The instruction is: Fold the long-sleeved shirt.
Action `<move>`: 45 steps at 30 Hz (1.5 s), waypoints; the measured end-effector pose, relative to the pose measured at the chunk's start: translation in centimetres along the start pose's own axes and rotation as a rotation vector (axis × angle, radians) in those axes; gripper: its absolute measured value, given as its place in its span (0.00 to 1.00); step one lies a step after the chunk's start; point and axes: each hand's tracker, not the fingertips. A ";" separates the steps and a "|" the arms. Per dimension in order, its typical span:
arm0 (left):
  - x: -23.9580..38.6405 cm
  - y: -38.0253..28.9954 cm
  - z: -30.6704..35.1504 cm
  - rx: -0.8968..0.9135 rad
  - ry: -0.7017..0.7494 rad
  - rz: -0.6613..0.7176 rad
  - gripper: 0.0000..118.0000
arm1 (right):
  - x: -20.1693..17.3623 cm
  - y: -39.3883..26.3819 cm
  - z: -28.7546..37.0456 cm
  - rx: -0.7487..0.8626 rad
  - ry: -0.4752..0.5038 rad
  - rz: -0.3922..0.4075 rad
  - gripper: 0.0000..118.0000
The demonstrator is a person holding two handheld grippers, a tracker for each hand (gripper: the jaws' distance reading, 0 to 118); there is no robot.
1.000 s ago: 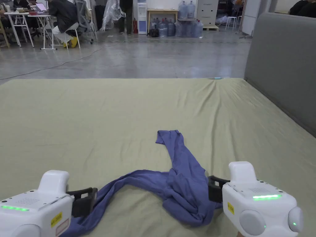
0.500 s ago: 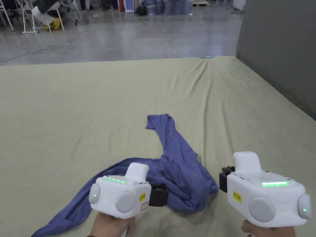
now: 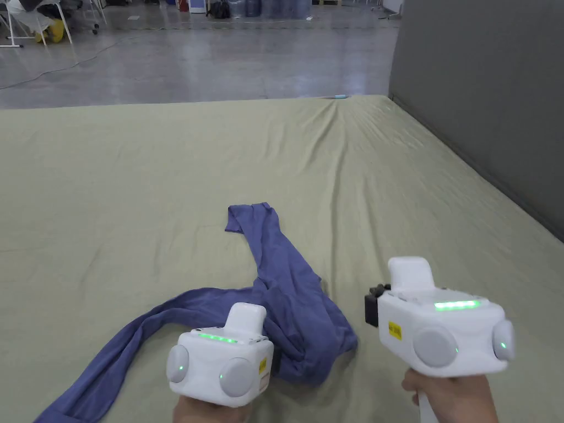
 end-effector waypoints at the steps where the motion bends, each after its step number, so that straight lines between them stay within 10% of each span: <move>1: -0.3 -0.1 0.6 0.016 0.018 0.004 0.07 | -0.1 0.9 -1.0 0.002 -0.003 0.011 0.19; 3: -1.4 -0.4 2.0 0.043 0.048 0.036 0.07 | -0.6 2.8 -4.2 -0.023 0.013 0.041 0.73; 13: -2.9 -3.3 3.9 0.055 0.068 0.135 0.07 | -5.6 3.7 -20.0 -0.389 0.099 0.172 0.76; 17: -3.3 -3.4 4.3 0.064 0.073 0.124 0.07 | -6.9 2.8 -19.5 -0.377 0.051 0.226 0.51; 19: -3.8 -3.0 4.6 0.076 0.080 0.121 0.07 | -6.5 3.1 -17.6 -0.308 0.162 0.148 0.03; 32: -13.7 5.4 15.8 0.457 0.201 0.267 0.07 | -2.1 11.4 -3.2 0.112 0.226 -0.042 0.03; 45: -18.8 29.1 25.5 0.618 0.324 0.107 0.07 | -10.2 34.8 -0.4 0.338 0.200 0.111 0.03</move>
